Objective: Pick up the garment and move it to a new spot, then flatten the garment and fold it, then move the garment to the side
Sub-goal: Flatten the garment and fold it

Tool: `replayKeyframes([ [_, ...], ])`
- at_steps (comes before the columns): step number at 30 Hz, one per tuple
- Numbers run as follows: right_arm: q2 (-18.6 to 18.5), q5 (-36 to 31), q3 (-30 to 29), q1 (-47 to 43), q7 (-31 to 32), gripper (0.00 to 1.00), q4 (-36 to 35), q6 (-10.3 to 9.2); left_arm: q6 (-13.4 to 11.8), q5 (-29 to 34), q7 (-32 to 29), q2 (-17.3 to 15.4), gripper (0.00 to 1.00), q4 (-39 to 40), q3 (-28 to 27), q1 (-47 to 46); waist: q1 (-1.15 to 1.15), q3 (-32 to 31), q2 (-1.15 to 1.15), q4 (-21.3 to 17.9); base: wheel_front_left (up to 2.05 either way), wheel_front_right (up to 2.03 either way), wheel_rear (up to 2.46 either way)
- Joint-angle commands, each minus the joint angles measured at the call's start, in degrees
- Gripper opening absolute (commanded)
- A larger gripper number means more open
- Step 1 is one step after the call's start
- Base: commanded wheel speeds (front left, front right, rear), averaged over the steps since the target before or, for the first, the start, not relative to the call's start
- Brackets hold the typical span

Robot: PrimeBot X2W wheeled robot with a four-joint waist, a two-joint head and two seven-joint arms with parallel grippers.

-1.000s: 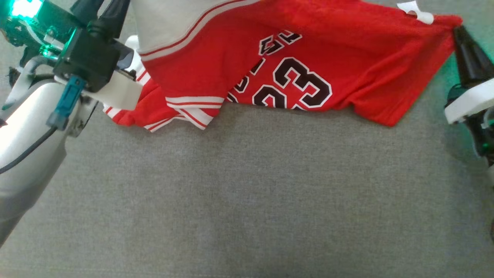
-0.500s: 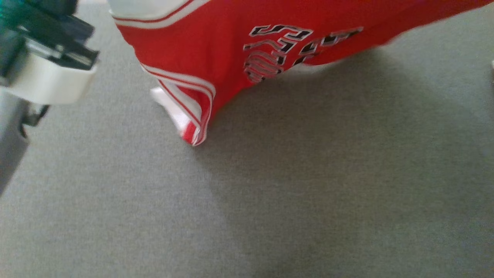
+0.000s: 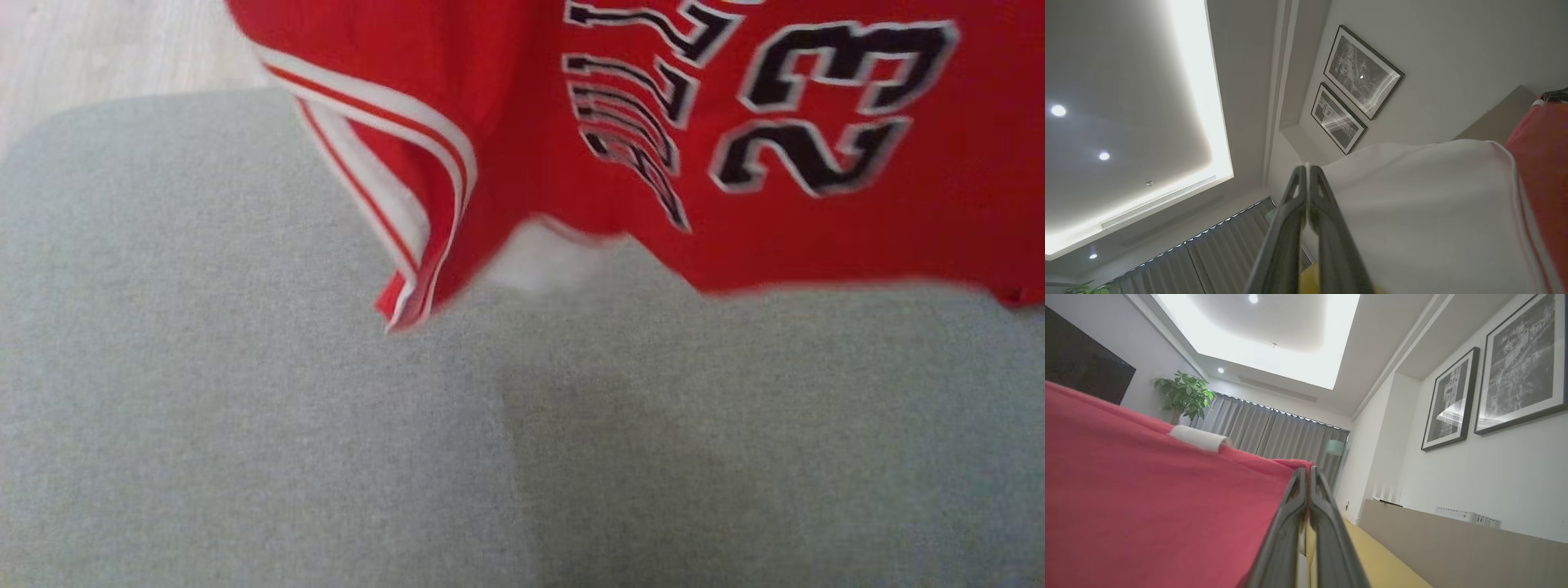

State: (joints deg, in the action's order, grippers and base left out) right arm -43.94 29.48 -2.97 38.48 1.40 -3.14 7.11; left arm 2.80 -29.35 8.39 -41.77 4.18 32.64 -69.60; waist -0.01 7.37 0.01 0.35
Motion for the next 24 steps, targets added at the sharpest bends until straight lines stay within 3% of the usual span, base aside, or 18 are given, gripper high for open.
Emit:
replayKeyframes([
  [1,-1.5,-0.5,1.2,3.4,0.8,0.00,0.1,0.37,0.6,-1.3,-2.2,-1.6,0.00,-1.8,-2.7,-3.8,0.01,0.9,-0.01,-0.4,0.00,0.00,0.00],
  [5,1.0,-0.6,6.4,9.5,2.8,0.00,5.4,0.37,2.7,-7.0,-8.2,1.3,0.00,-9.7,-1.2,-7.5,0.01,3.6,-0.01,-0.7,0.00,0.00,0.00],
  [9,4.4,-1.5,12.1,17.8,2.6,0.00,13.3,0.37,4.0,-6.0,-8.7,3.8,0.00,-19.3,2.2,-13.0,0.01,9.4,-0.01,-0.4,0.00,0.00,0.00],
  [16,9.2,-4.4,15.0,28.3,-3.9,0.00,22.8,0.37,4.5,-5.0,0.5,9.3,0.00,-30.7,3.6,-21.7,0.01,15.1,-0.01,0.2,0.00,0.00,0.00],
  [24,7.8,-5.3,19.4,30.3,-8.3,0.00,27.7,0.37,4.7,-5.1,6.2,9.6,0.00,-33.4,6.2,-22.9,0.01,18.2,-0.01,1.1,0.00,0.00,0.00],
])
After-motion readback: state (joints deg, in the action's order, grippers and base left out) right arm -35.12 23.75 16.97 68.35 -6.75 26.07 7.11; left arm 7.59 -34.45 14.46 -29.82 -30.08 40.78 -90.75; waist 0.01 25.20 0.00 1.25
